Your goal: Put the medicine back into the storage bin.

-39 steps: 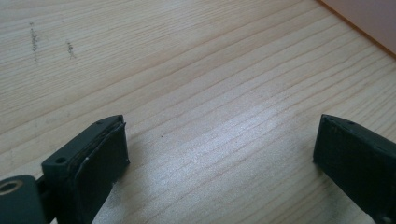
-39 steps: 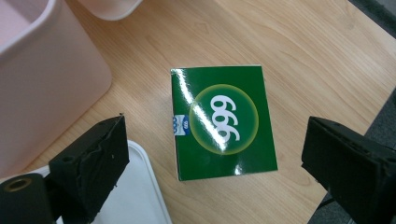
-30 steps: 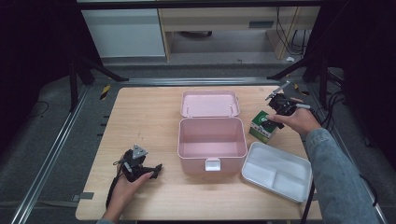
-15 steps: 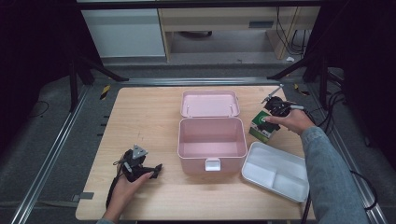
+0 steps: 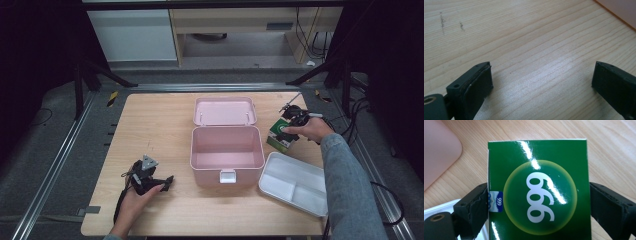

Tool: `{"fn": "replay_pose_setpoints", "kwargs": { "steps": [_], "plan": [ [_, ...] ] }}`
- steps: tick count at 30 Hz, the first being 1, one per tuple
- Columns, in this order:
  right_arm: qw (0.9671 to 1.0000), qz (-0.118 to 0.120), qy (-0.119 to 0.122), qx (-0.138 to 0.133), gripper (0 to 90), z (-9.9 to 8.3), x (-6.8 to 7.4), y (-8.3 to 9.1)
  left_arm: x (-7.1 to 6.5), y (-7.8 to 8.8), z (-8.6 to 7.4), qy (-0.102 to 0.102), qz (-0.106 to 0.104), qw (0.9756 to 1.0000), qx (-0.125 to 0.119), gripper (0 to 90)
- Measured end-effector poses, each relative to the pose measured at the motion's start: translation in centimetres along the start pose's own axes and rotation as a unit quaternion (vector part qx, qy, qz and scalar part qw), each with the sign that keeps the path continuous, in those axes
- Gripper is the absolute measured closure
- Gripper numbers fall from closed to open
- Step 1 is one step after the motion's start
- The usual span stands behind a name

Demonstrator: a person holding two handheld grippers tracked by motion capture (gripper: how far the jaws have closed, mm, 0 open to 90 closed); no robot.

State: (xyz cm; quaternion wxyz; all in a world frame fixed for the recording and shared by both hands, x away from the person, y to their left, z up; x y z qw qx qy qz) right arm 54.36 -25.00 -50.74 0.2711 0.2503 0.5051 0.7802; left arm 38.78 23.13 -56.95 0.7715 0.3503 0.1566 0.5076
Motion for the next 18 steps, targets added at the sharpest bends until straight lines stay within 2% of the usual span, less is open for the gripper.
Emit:
{"fn": "replay_pose_setpoints", "kwargs": {
  "steps": [5, 9, 13, 15, 18],
  "plan": [
    [0.9998, 0.012, -0.006, 0.015, 12.3, 0.0, 0.0, -0.7, 0.0, 0.0, 0.0, 0.0, 0.0, 1.0, 0.0, 2.4],
    [0.9997, 0.014, -0.006, 0.017, 14.2, 0.0, -0.1, -0.7, 0.0, 0.0, 0.0, 0.0, 0.0, 1.0, 0.0, 2.4],
    [0.9997, 0.001, -0.006, 0.024, 16.1, 0.0, 0.0, -0.2, 0.0, 0.0, 0.0, 0.001, 0.001, 1.0, -0.001, 2.4],
    [0.9998, 0.001, -0.002, 0.019, 16.3, 0.0, 0.1, 0.0, 0.0, 0.0, 0.0, 0.001, 0.001, 1.0, -0.001, 2.4],
    [1.0, -0.003, 0.0, -0.001, 16.4, 0.1, 0.3, 1.1, 0.0, 0.0, 0.0, 0.001, 0.002, 1.0, 0.0, 2.4]
  ]
}}
Point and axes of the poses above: each handheld gripper's, and its own axes: y roughly backward along the jaws, z roughly out of its top, x roughly to its left, the point moved 5 cm from there along -y, roughly forward along the jaws, and after that the axes turned 7 degrees about z, right-handed, at the moved point
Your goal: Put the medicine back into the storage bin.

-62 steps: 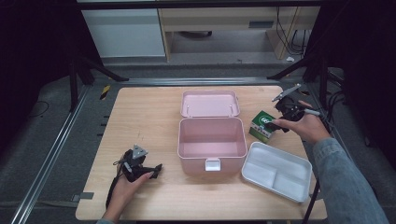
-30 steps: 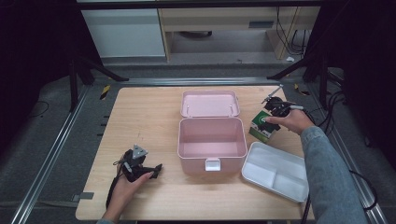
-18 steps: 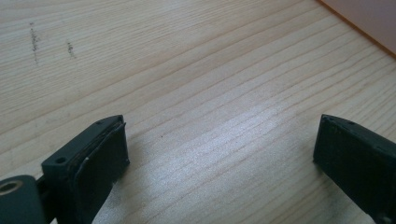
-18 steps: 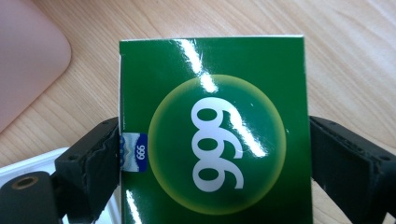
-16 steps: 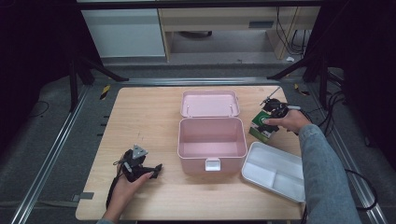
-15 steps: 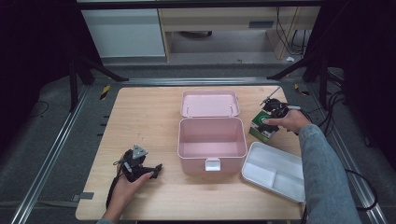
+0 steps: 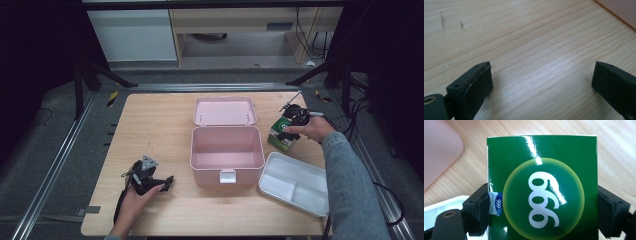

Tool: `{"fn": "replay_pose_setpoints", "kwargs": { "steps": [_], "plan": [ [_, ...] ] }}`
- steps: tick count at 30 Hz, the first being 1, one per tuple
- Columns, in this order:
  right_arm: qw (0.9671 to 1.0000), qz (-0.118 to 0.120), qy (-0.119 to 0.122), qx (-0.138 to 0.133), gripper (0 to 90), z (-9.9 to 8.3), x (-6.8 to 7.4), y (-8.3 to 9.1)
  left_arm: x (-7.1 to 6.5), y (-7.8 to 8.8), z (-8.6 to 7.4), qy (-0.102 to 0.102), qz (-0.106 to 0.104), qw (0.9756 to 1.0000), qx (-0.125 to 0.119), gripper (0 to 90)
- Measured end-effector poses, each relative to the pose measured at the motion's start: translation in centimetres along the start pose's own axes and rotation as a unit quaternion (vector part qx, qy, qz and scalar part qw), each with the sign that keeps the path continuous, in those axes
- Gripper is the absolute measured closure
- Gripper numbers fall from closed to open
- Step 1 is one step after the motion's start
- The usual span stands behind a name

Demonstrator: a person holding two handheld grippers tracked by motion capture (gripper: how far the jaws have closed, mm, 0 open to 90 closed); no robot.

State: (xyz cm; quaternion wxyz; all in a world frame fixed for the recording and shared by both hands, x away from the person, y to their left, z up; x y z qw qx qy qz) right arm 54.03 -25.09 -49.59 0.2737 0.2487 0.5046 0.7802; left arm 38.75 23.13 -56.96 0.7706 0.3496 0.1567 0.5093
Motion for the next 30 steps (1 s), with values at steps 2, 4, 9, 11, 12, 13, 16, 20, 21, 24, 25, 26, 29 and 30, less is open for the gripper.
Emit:
{"fn": "replay_pose_setpoints", "kwargs": {
  "steps": [2, 4, 9, 11, 12, 13, 16, 20, 21, 24, 25, 26, 29, 30],
  "plan": [
    [0.9999, -0.008, 0.006, -0.013, 16.4, 0.1, 0.4, 1.5, 0.0, 0.0, 0.0, 0.0, 0.0, 1.0, 0.0, 2.4],
    [0.9997, -0.015, 0.006, -0.019, 16.4, 0.0, 0.7, 2.5, 0.0, 0.0, 0.0, 0.002, 0.0, 1.0, -0.001, 2.4],
    [0.9991, -0.024, 0.011, -0.034, 16.5, -0.1, 1.8, 4.8, -0.1, 0.0, 0.0, 0.005, 0.003, 1.0, 0.001, 2.4],
    [0.9989, -0.029, 0.018, -0.034, 16.5, -0.1, 2.3, 5.9, -0.1, 0.0, 0.0, 0.004, 0.003, 1.0, 0.001, 2.4],
    [0.9987, -0.03, 0.019, -0.035, 16.6, -0.1, 2.4, 6.4, -0.1, 0.1, 0.0, 0.005, 0.003, 1.0, 0.001, 2.4],
    [0.9987, -0.029, 0.019, -0.037, 16.6, -0.1, 2.7, 7.0, -0.1, 0.1, 0.0, 0.005, 0.003, 1.0, 0.001, 2.4],
    [0.9982, -0.034, 0.025, -0.042, 16.7, 0.1, 3.3, 8.5, -0.1, 0.1, 0.0, 0.005, 0.003, 1.0, 0.001, 2.4],
    [0.9977, -0.035, 0.034, -0.046, 16.7, 0.4, 3.8, 10.1, -0.1, 0.1, 0.0, 0.005, 0.003, 1.0, 0.001, 2.4],
    [0.9975, -0.033, 0.04, -0.048, 16.8, 0.6, 4.3, 11.0, -0.1, 0.1, 0.0, 0.004, 0.003, 1.0, 0.001, 2.4],
    [0.9968, -0.034, 0.048, -0.053, 16.9, 1.1, 4.9, 12.1, -0.1, 0.1, 0.0, 0.005, 0.003, 1.0, 0.001, 2.4],
    [0.9968, -0.034, 0.048, -0.053, 16.9, 1.1, 4.9, 12.1, -0.1, 0.1, 0.0, 0.004, 0.003, 1.0, 0.001, 2.4],
    [0.9962, -0.033, 0.056, -0.057, 16.9, 1.5, 5.6, 12.9, -0.1, 0.1, 0.0, 0.005, 0.003, 1.0, 0.001, 2.4],
    [0.9956, -0.034, 0.067, -0.057, 16.9, 1.9, 6.2, 13.4, -0.1, 0.1, 0.0, 0.005, 0.003, 1.0, 0.001, 2.4],
    [0.9953, -0.035, 0.072, -0.055, 16.9, 2.2, 6.7, 13.6, -0.1, 0.1, 0.0, 0.005, 0.003, 1.0, 0.001, 2.4]
  ]
}}
Point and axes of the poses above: each handheld gripper's, and its own axes: y roughly backward along the jaws, z roughly out of its top, x roughly to its left, the point moved 5 cm from there along -y, roughly forward along the jaws, and after that the axes turned 7 degrees about z, right-handed, at the moved point
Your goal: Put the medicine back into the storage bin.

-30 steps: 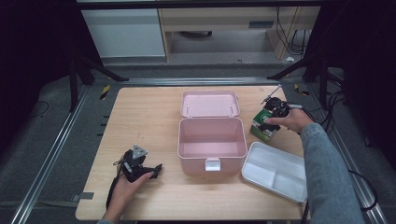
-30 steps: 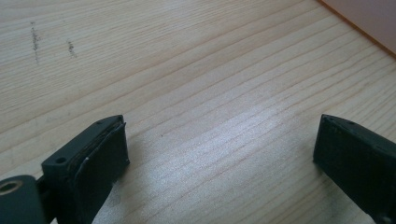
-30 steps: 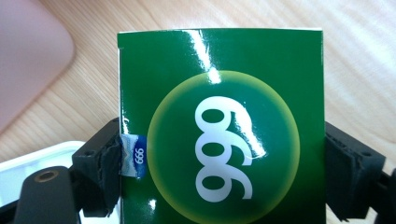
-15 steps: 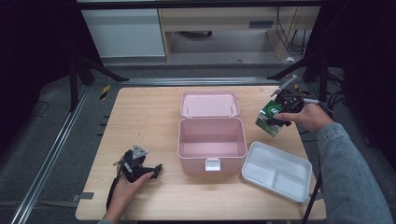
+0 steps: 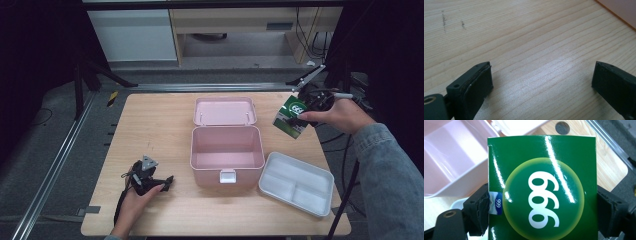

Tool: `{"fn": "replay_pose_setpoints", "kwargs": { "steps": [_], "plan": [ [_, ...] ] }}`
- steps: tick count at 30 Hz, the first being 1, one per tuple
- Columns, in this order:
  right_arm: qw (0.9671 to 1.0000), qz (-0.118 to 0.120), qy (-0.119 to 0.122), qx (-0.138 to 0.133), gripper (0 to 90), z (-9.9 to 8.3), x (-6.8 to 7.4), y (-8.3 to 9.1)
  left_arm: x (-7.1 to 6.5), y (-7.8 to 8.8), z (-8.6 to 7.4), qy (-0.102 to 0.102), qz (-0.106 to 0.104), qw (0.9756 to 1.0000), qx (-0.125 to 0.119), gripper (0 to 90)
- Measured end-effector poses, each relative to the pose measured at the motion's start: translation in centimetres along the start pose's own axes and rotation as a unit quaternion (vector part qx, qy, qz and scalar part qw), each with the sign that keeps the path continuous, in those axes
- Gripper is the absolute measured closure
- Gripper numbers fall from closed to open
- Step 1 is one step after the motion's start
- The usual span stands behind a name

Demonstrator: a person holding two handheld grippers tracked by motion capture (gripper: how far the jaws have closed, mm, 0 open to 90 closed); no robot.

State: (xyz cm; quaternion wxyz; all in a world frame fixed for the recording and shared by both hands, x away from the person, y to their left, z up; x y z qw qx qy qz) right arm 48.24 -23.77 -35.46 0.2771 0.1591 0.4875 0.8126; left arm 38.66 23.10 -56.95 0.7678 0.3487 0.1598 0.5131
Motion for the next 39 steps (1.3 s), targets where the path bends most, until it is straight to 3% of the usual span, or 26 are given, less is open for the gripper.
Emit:
{"fn": "replay_pose_setpoints", "kwargs": {
  "steps": [1, 11, 23, 30, 39],
  "plan": [
    [0.9999, -0.002, 0.012, 0.004, 16.9, 0.5, 0.5, 0.3, 0.0, 0.0, 0.0, 0.0, 0.0, 1.0, 0.0, 2.4],
    [0.9986, 0.009, 0.052, 0.004, 16.9, 3.8, 2.7, 1.3, 0.0, 0.0, 0.0, 0.0, 0.0, 1.0, 0.0, 2.4],
    [0.9937, 0.042, 0.104, 0.001, 17.0, 8.4, 5.4, -0.4, 0.0, 0.0, 0.0, 0.0, 0.0, 1.0, 0.0, 2.4],
    [0.9912, 0.048, 0.123, 0.003, 17.1, 9.8, 6.5, -1.3, 0.0, 0.0, 0.0, 0.0, 0.0, 1.0, 0.0, 2.4],
    [0.9849, 0.06, 0.162, 0.007, 17.0, 11.8, 8.5, -2.5, 0.0, 0.0, 0.0, 0.0, 0.0, 1.0, 0.0, 2.4]
  ]
}}
Point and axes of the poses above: each handheld gripper's, and its own axes: y roughly backward along the jaws, z roughly out of its top, x roughly to its left, the point moved 5 cm from there along -y, roughly forward along the jaws, and after that the axes turned 7 degrees about z, right-handed, at the moved point
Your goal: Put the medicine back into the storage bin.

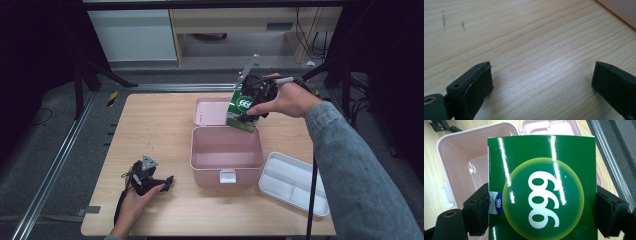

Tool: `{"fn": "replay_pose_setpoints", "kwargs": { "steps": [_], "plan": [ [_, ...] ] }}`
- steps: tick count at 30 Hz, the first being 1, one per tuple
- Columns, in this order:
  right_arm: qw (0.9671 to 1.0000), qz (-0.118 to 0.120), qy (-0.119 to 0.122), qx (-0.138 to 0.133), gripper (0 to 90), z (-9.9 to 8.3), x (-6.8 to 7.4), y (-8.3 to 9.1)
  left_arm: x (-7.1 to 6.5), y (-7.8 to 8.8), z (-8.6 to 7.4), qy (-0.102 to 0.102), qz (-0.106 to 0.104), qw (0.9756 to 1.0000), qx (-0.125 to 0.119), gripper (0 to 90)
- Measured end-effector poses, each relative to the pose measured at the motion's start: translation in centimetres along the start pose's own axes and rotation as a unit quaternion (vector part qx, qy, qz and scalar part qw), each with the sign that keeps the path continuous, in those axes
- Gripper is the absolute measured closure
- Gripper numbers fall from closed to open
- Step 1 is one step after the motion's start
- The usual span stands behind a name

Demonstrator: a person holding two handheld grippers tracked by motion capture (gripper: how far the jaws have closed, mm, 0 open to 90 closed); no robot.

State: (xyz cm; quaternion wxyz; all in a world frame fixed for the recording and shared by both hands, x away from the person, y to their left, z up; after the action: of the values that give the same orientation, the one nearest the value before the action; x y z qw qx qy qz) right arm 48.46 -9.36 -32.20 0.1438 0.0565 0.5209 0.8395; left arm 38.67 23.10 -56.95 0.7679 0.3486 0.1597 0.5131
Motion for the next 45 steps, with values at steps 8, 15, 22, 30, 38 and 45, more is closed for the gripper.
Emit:
{"fn": "replay_pose_setpoints", "kwargs": {
  "steps": [8, 15, 22, 30, 38, 45],
  "plan": [
    [0.9994, 0.014, 0.031, 0.006, 17.1, 1.6, 1.2, -1.4, 0.0, 0.0, 0.0, 0.0, 0.0, 1.0, 0.0, 2.4],
    [0.9981, 0.027, 0.055, 0.007, 17.1, 2.9, 2.0, -2.6, 0.0, 0.0, 0.0, 0.0, 0.0, 1.0, 0.0, 2.4],
    [0.9959, 0.048, 0.077, 0.006, 17.1, 4.0, 3.1, -4.2, 0.0, 0.0, 0.0, 0.0, 0.0, 1.0, 0.0, 2.4],
    [0.9932, 0.071, 0.091, 0.009, 17.2, 4.3, 4.2, -6.9, 0.0, 0.0, 0.0, 0.0, 0.0, 1.0, 0.0, 2.4],
    [0.9914, 0.085, 0.097, 0.022, 17.3, 4.4, 4.7, -8.9, 0.0, 0.0, 0.0, 0.0, 0.0, 1.0, 0.0, 2.4],
    [0.9902, 0.094, 0.1, 0.027, 17.4, 4.4, 5.3, -10.0, 0.0, 0.0, 0.0, 0.0, 0.0, 1.0, 0.0, 2.4]
  ]
}}
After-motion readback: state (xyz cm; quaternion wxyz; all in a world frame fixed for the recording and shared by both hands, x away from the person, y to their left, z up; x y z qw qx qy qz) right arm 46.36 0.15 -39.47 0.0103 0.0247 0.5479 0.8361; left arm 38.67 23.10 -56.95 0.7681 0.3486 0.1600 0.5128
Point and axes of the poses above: each handheld gripper's, and its own axes: y roughly backward along the jaws, z roughly out of its top, x roughly to its left, the point moved 5 cm from there along -y, roughly forward along the jaws, and after that the axes turned 7 degrees about z, right-handed, at the moved point
